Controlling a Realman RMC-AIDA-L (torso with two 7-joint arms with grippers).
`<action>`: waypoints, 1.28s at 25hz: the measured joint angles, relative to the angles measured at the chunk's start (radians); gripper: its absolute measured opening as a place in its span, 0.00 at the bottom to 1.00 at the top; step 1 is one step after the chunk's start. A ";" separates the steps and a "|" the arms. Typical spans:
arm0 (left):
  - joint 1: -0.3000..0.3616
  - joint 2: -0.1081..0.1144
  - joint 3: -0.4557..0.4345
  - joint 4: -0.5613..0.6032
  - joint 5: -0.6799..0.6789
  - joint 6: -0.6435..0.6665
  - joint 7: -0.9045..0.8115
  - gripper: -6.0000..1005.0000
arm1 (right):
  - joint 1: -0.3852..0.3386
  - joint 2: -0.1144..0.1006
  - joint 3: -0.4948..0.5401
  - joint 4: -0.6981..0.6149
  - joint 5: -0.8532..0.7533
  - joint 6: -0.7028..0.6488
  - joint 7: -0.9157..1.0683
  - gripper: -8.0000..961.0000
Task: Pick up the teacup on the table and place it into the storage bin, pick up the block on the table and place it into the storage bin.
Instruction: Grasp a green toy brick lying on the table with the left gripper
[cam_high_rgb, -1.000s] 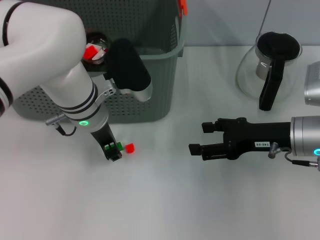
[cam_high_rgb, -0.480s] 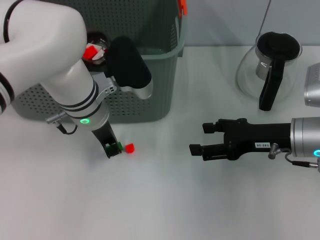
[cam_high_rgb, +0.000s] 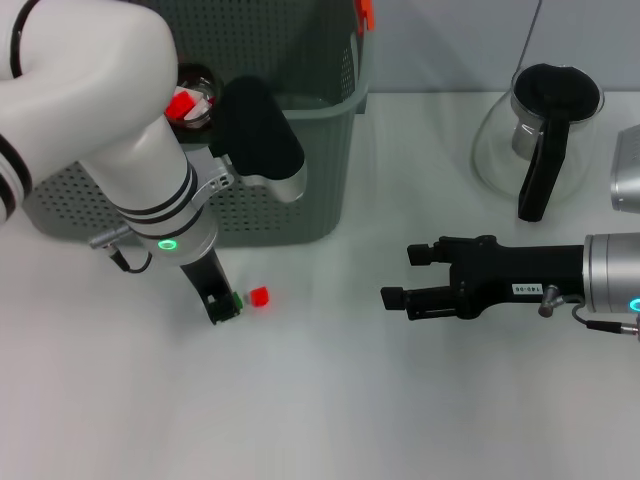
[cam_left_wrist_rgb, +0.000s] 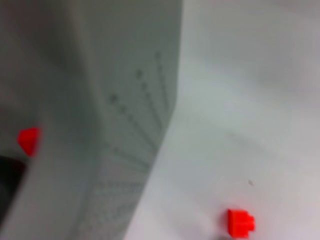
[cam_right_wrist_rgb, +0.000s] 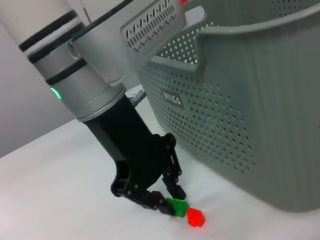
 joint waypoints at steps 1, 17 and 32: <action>-0.002 0.000 0.000 0.001 0.000 0.011 0.000 0.22 | 0.000 0.000 0.000 -0.001 0.000 0.000 0.000 0.95; -0.001 0.003 -0.011 0.037 0.001 0.061 -0.021 0.43 | 0.002 -0.003 0.001 -0.002 0.000 -0.001 -0.002 0.95; -0.013 0.010 -0.015 0.023 0.001 0.085 -0.105 0.65 | 0.003 -0.001 0.001 -0.005 0.000 0.000 -0.005 0.95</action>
